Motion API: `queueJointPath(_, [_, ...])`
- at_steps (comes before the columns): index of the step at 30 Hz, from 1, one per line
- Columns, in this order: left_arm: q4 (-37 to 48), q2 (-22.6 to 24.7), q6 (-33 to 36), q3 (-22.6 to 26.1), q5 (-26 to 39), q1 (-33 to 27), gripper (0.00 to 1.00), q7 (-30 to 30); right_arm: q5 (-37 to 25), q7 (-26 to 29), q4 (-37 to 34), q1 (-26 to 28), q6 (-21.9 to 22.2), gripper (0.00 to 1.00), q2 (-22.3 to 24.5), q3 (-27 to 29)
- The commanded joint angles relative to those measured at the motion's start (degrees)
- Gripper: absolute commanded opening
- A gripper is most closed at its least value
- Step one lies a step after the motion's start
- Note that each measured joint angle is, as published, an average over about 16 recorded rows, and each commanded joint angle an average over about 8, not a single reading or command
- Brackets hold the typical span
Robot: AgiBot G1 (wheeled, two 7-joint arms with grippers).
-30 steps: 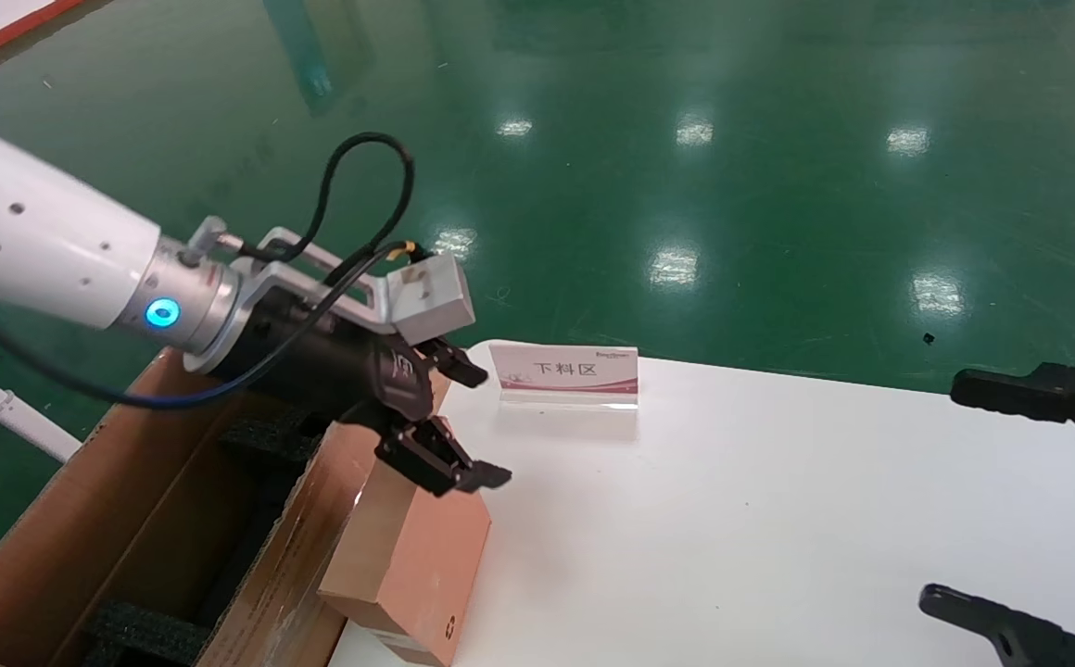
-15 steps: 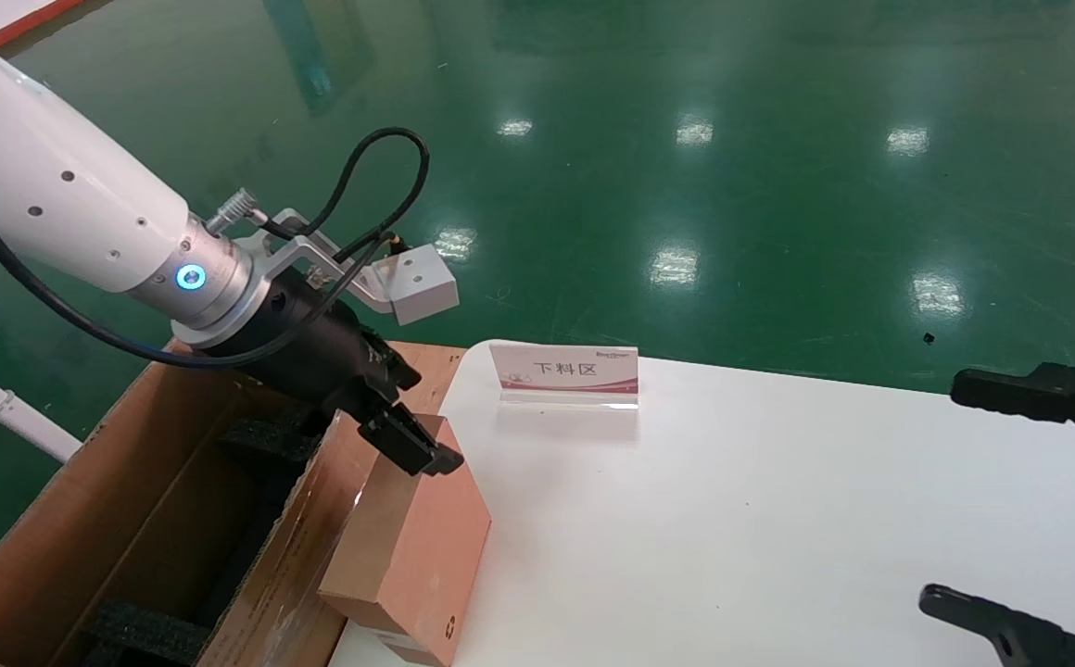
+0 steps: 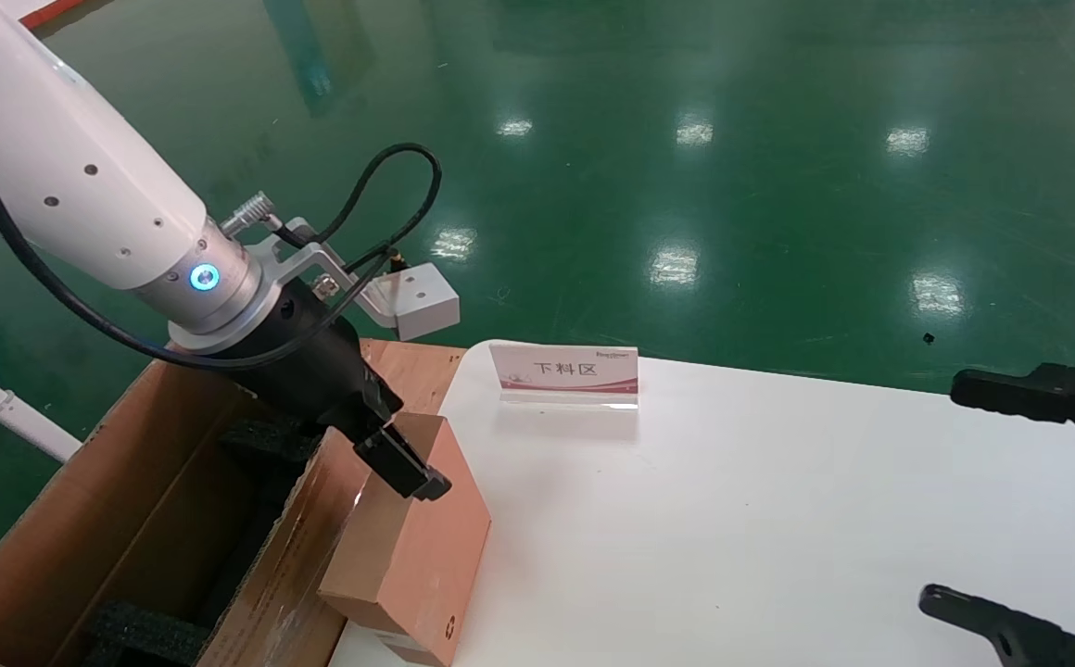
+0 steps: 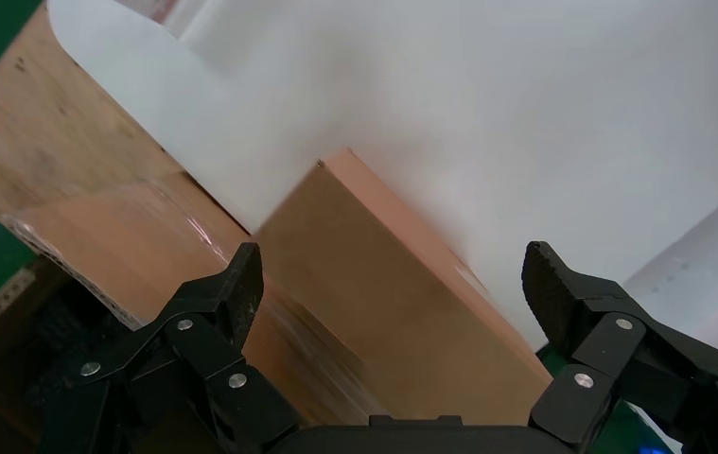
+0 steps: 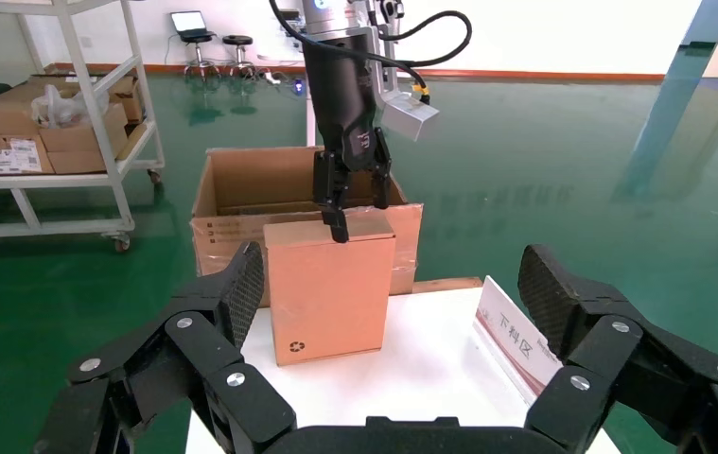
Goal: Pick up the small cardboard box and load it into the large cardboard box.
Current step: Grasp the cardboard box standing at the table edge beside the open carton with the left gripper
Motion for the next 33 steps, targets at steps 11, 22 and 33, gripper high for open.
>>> queueJointPath(11, [0.02,1.13,-0.61,8.70,-3.04,-4.50,1.00,-3.51,0.03,-0.02,0.00,0.01,0.02,1.00,0.02,-0.05])
queueJointPath(22, [0.06,1.99,-1.00,13.99,-5.98,-6.70,1.00,-5.76,0.06,-0.05,0.00,0.02,0.04,1.00,0.04,-0.09])
queueJointPath(33, [0.04,3.43,-1.26,18.58,-7.10,-9.52,1.00,-7.58,0.09,-0.07,0.00,0.03,0.06,1.00,0.06,-0.13])
